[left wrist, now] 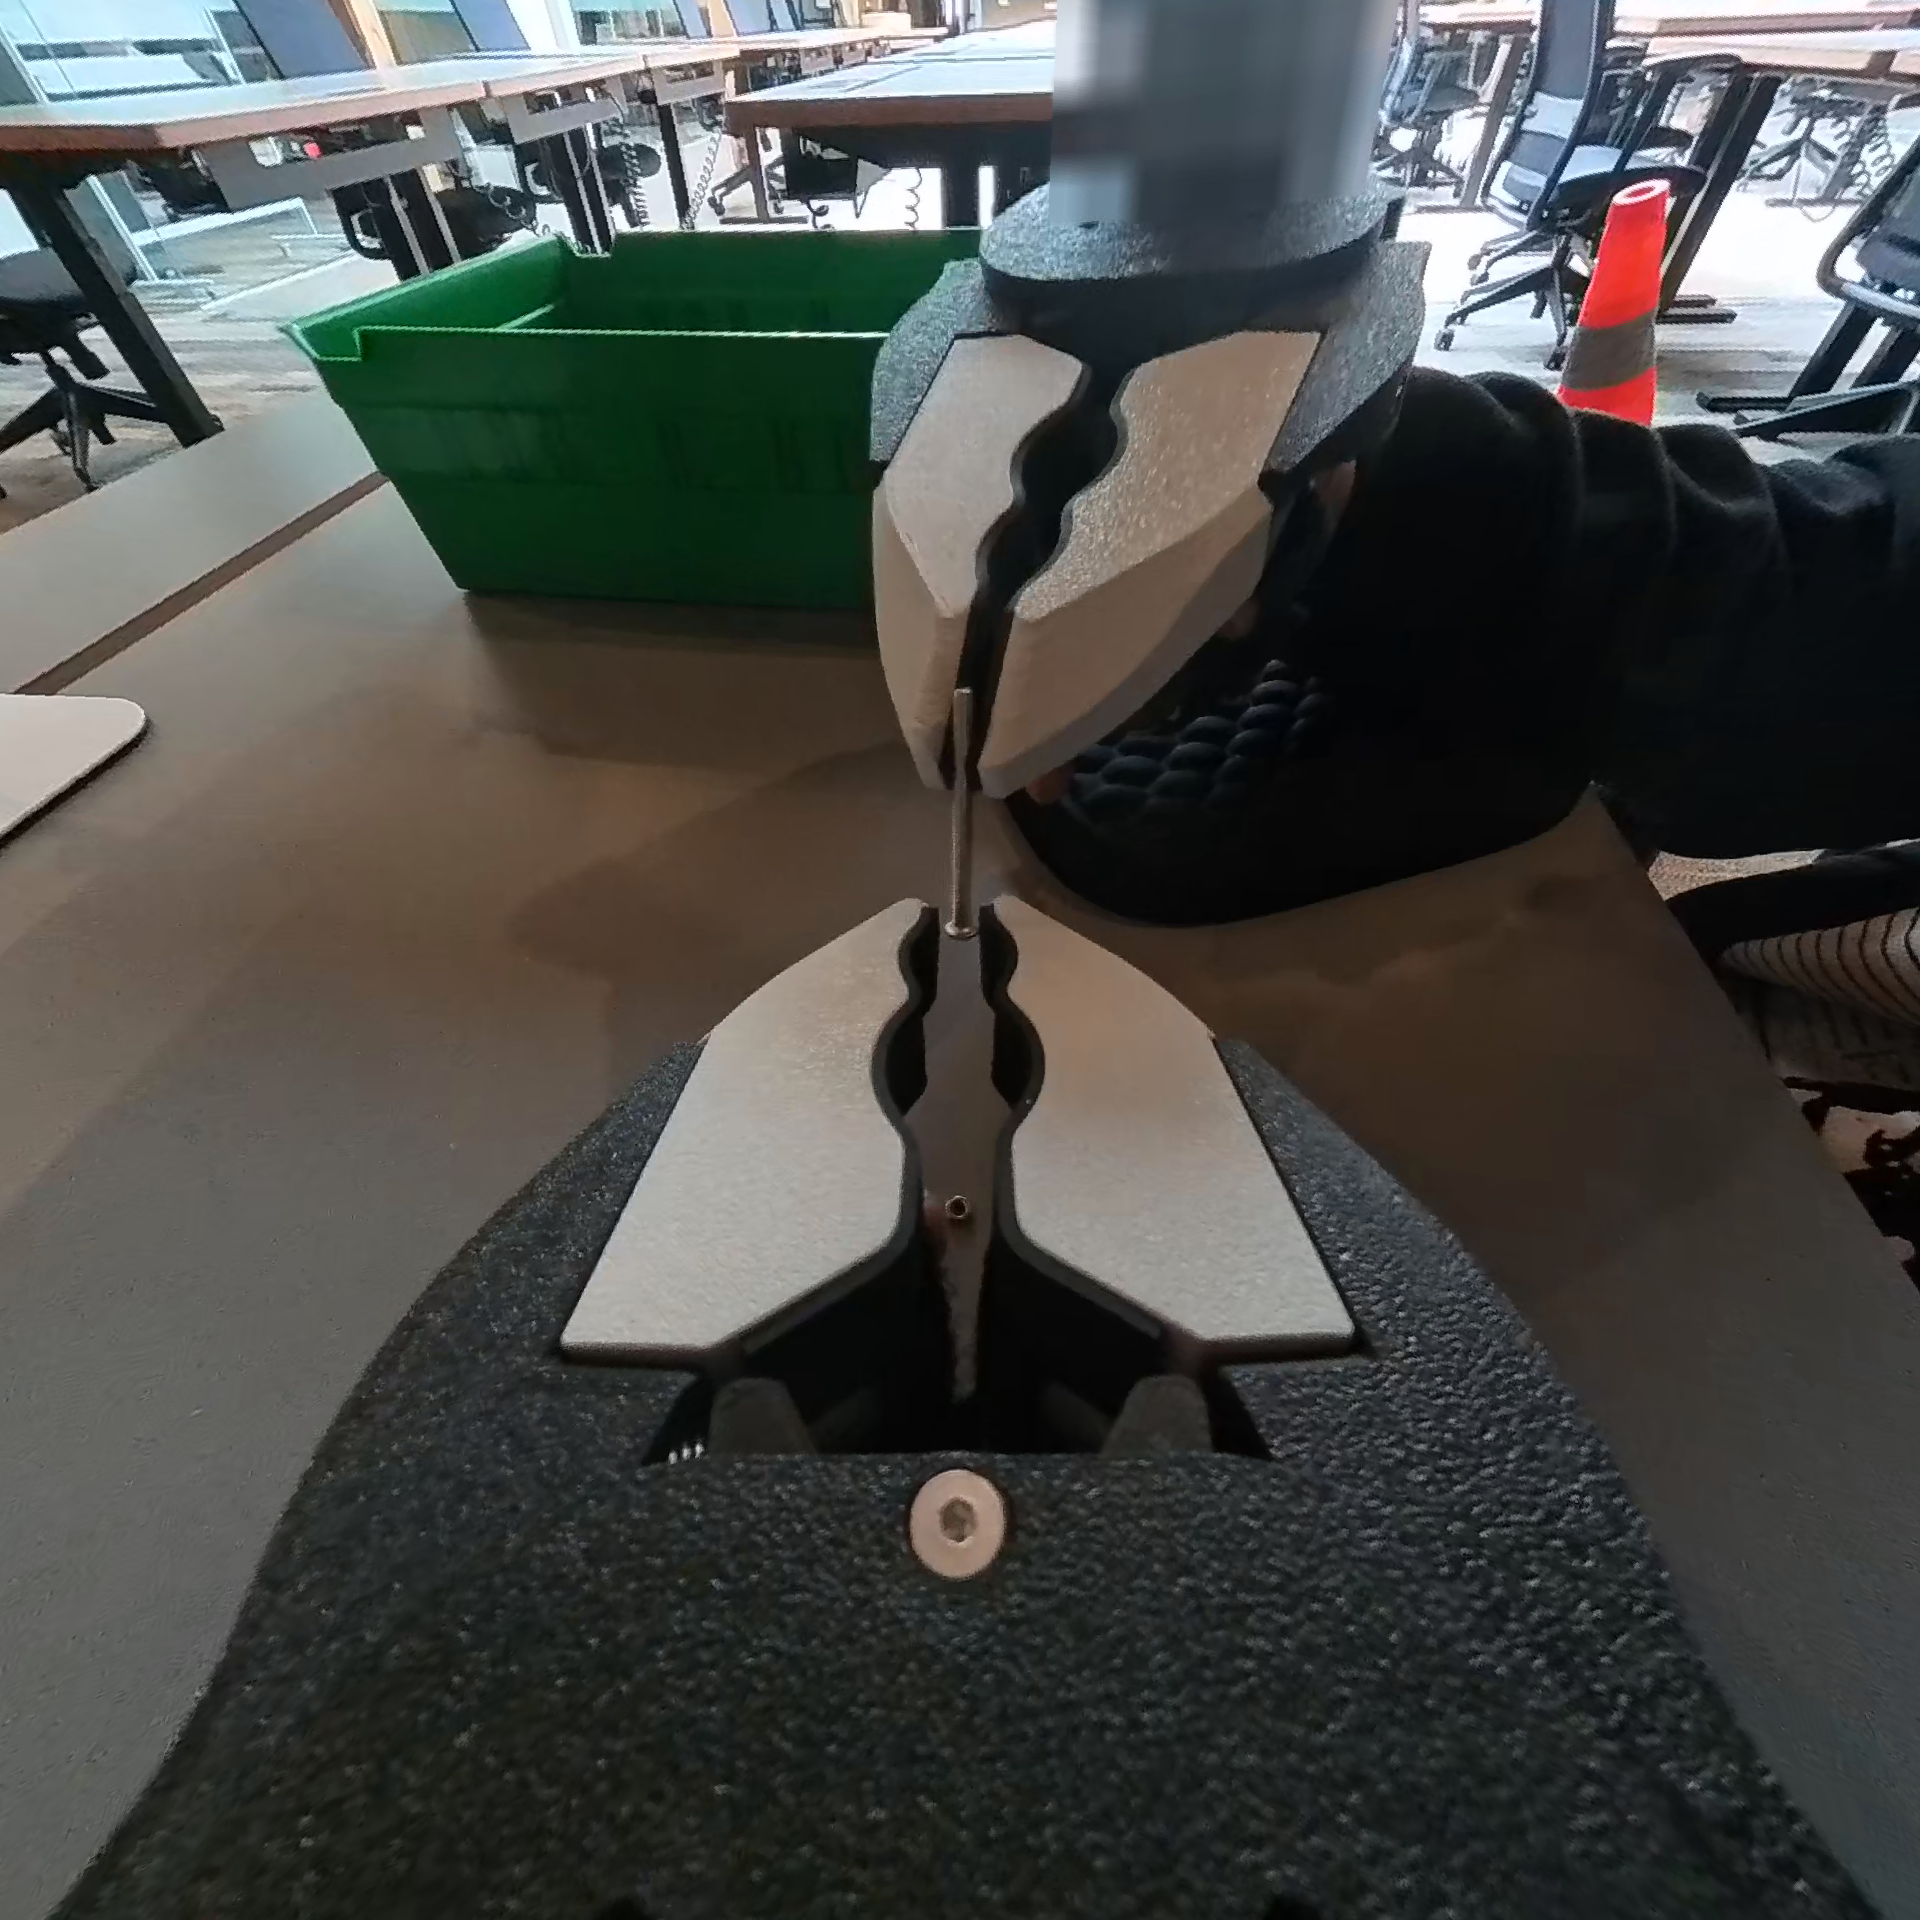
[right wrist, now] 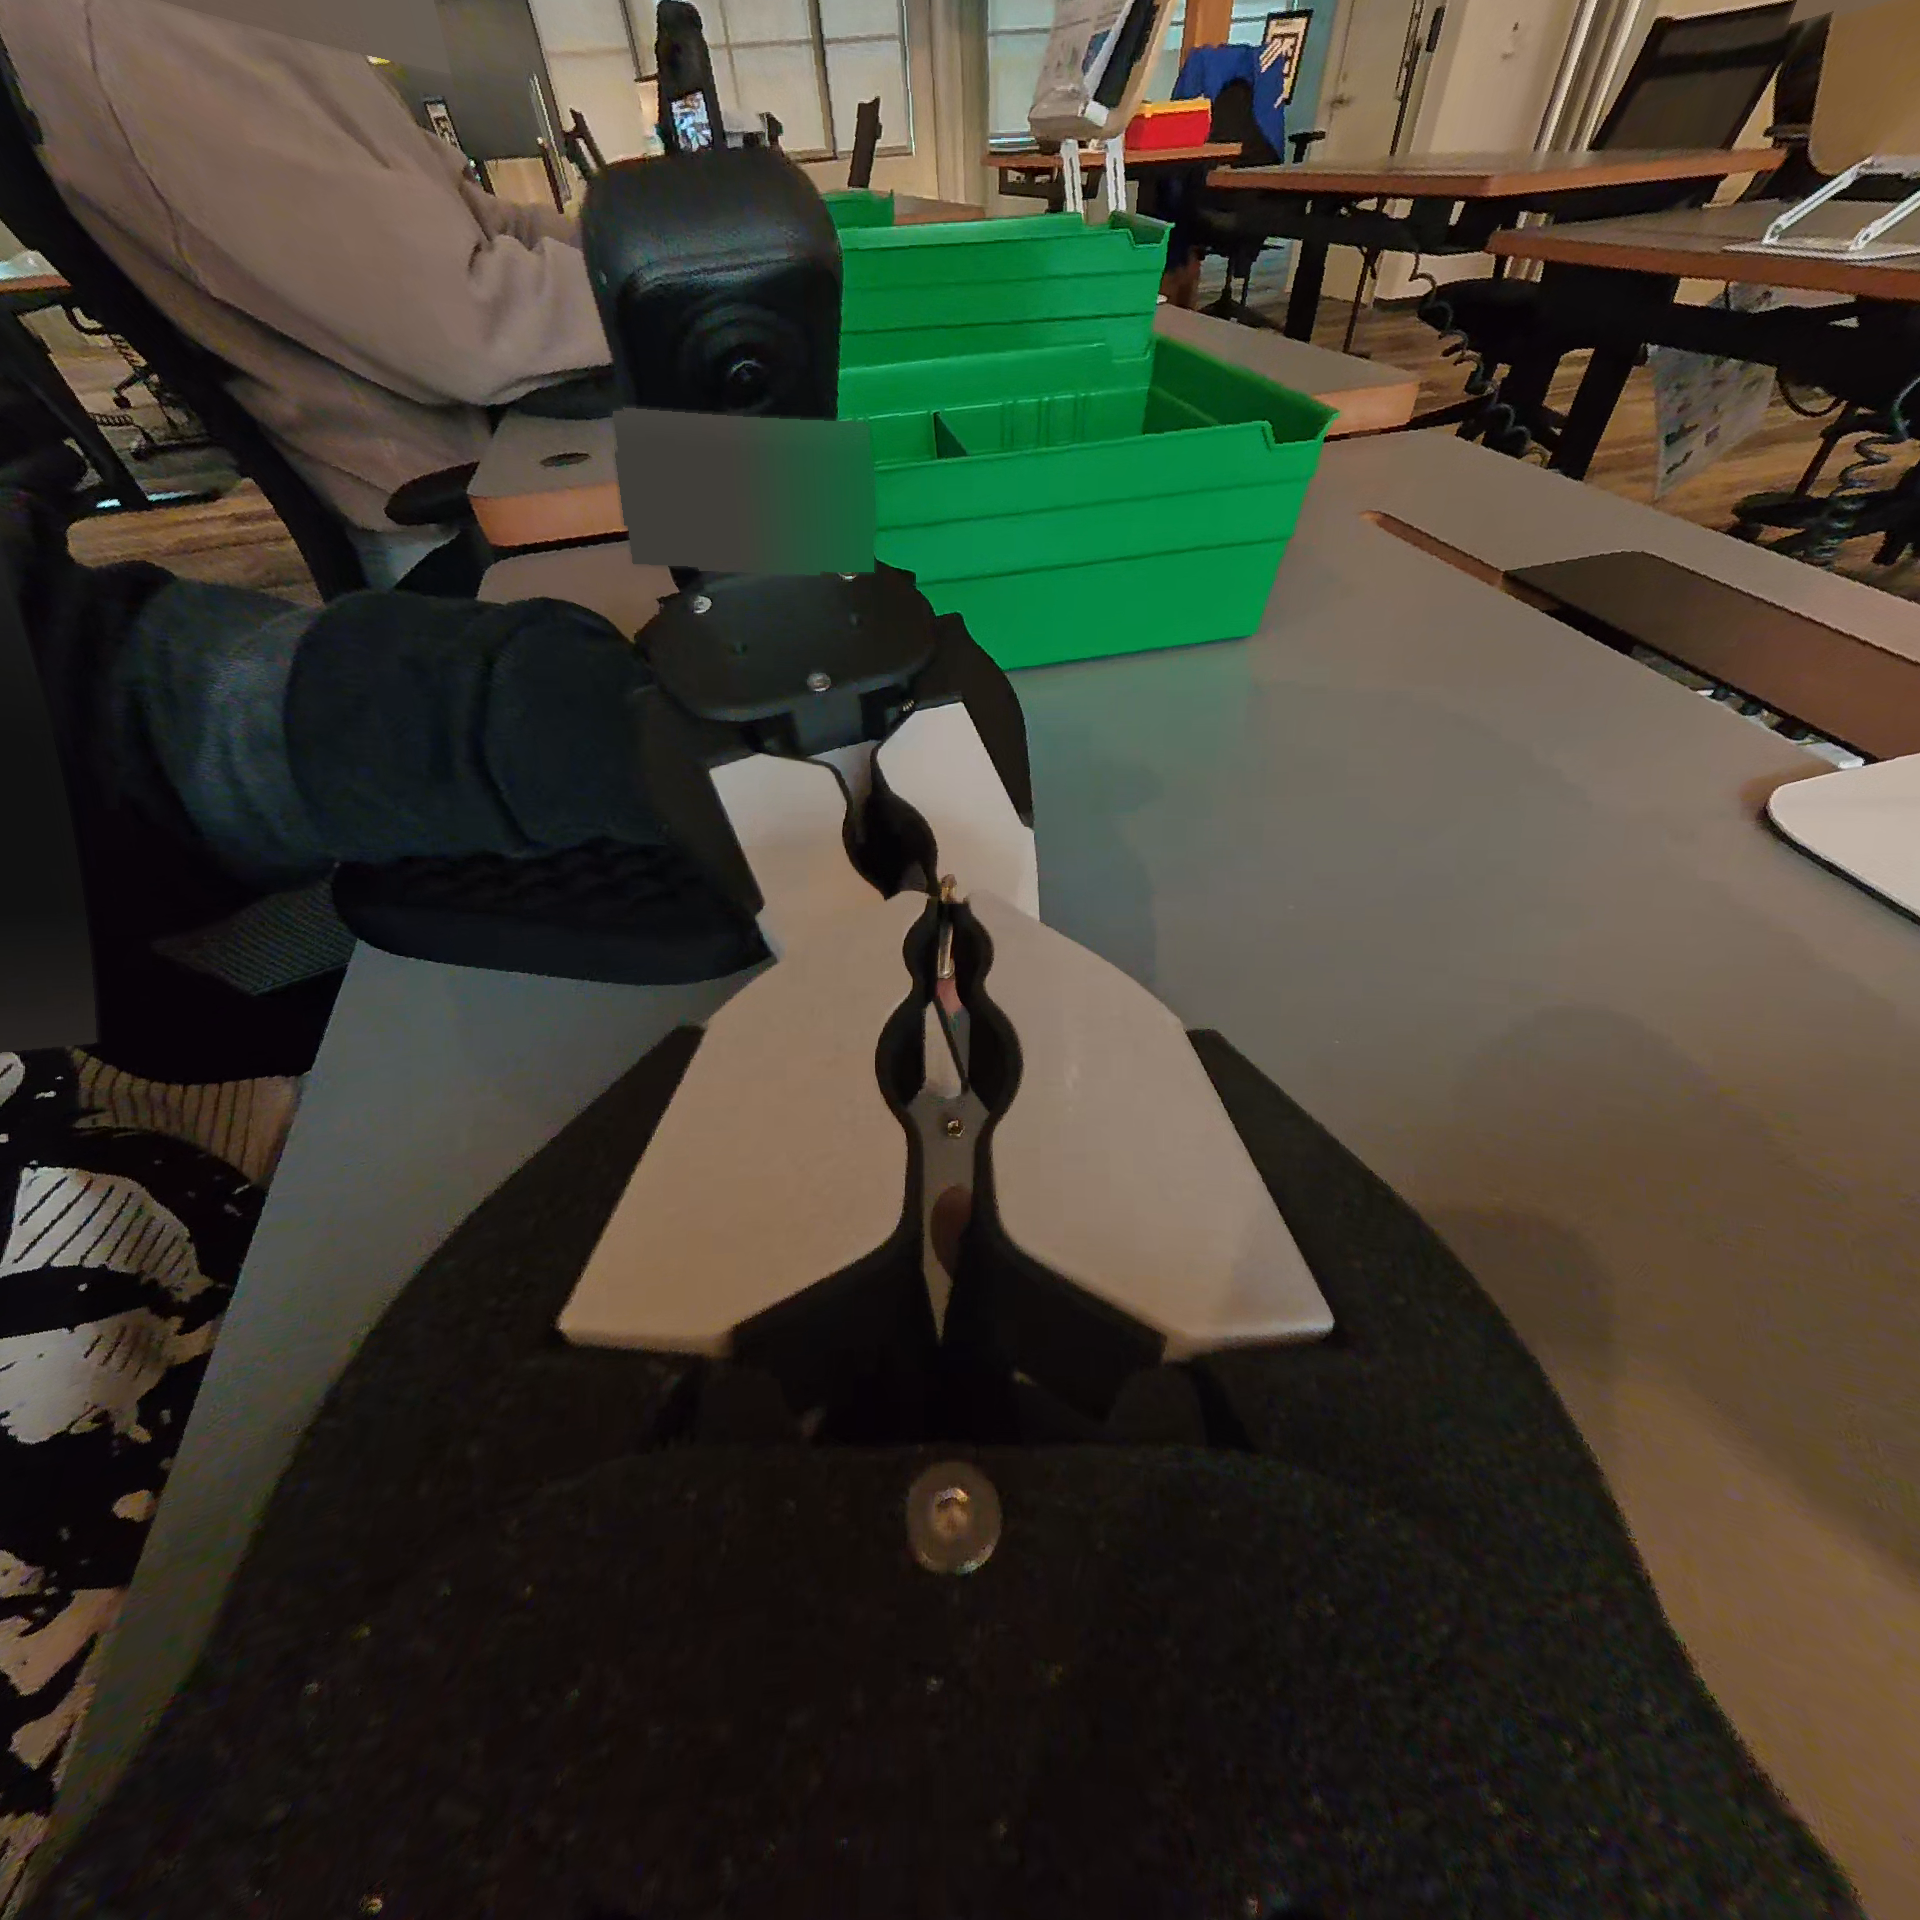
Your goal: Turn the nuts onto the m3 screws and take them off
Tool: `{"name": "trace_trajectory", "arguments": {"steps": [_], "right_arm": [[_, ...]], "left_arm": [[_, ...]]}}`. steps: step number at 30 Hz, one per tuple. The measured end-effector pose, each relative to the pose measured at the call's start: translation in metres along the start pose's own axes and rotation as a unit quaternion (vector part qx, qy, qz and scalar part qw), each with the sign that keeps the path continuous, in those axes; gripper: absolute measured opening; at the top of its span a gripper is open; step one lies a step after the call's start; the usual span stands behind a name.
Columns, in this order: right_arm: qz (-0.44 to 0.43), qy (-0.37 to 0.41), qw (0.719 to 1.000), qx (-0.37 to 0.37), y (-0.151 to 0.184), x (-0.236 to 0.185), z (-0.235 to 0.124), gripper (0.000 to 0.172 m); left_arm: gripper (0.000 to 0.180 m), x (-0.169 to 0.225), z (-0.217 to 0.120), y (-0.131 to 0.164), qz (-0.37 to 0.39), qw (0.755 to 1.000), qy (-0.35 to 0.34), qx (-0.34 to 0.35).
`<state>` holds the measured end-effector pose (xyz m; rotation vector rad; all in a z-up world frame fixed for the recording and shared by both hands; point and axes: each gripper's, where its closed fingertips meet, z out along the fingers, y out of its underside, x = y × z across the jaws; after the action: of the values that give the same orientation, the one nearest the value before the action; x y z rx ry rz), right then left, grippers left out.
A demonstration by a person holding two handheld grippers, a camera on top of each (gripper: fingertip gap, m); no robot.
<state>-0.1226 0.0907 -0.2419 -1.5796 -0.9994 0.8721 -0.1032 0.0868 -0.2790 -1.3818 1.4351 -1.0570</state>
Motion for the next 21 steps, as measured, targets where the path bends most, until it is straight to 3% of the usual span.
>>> {"name": "trace_trajectory", "arguments": {"steps": [13,17,21], "right_arm": [[-0.002,-0.007,1.0,0.009,-0.002,-0.002,0.001,0.003],[-0.011,-0.007,1.0,0.026,-0.007,-0.002,-0.002,0.018],[-0.011,-0.025,1.0,-0.012,0.001,-0.005,-0.004,0.017]], "left_arm": [[0.002,0.004,-0.001,-0.001,0.003,1.0,0.016,0.007],[0.002,0.0,-0.012,-0.013,-0.002,0.998,0.015,0.062],[0.002,-0.012,-0.035,-0.024,-0.018,0.991,0.02,0.128]]}}
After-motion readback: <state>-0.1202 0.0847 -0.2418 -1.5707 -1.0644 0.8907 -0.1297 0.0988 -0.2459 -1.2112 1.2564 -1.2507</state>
